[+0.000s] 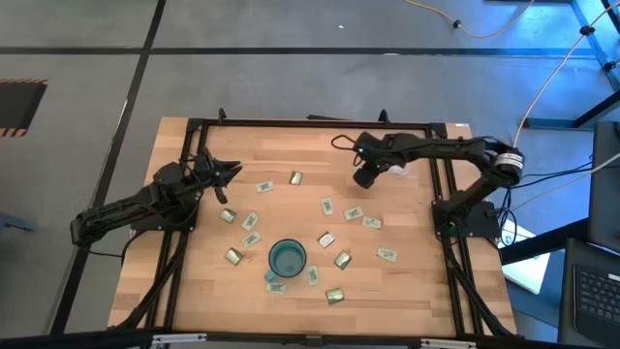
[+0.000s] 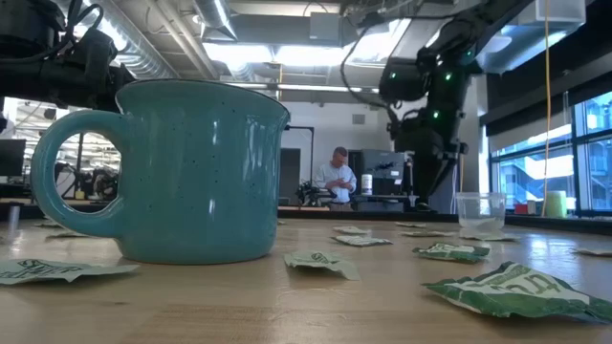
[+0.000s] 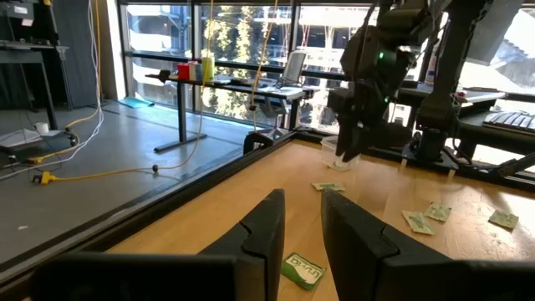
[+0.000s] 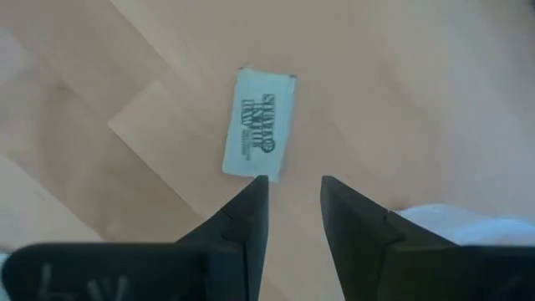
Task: Pick and place items into bin
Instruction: Put the stevia packet into the transparent bin
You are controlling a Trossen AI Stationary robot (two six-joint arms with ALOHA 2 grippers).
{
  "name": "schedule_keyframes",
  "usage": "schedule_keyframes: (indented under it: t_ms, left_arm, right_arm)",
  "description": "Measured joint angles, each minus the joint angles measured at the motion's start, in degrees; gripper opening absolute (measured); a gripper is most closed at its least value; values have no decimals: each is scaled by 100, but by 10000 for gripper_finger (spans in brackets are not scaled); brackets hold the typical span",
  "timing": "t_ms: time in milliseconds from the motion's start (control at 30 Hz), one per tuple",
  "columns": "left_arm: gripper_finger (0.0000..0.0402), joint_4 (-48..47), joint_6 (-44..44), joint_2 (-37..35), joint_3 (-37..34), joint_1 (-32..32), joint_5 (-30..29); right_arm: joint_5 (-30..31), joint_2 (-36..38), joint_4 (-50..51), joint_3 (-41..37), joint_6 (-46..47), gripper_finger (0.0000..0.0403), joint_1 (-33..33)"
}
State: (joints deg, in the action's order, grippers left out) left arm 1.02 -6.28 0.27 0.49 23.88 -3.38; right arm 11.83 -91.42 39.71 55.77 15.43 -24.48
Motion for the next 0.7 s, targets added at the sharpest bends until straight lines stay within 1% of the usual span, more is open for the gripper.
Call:
schedule_keyframes:
  t_ms: [200,333,500,700]
  left_arm:
    - [75,-2,0,0,0,1,2]
    - [75,-2,0,0,0,1,1]
    - [75,-2,1,0,0,0,2]
    - [75,0,2,0,0,0,2]
  right_arm:
    - [-160,-649,-274,-9,-97,115,27]
    - [-189,-933,-359,-9,-206,115,27]
    - [-176,-1091,-377,17,-224,111,27]
    - [-212,-1078,-443,6,-224,83,14]
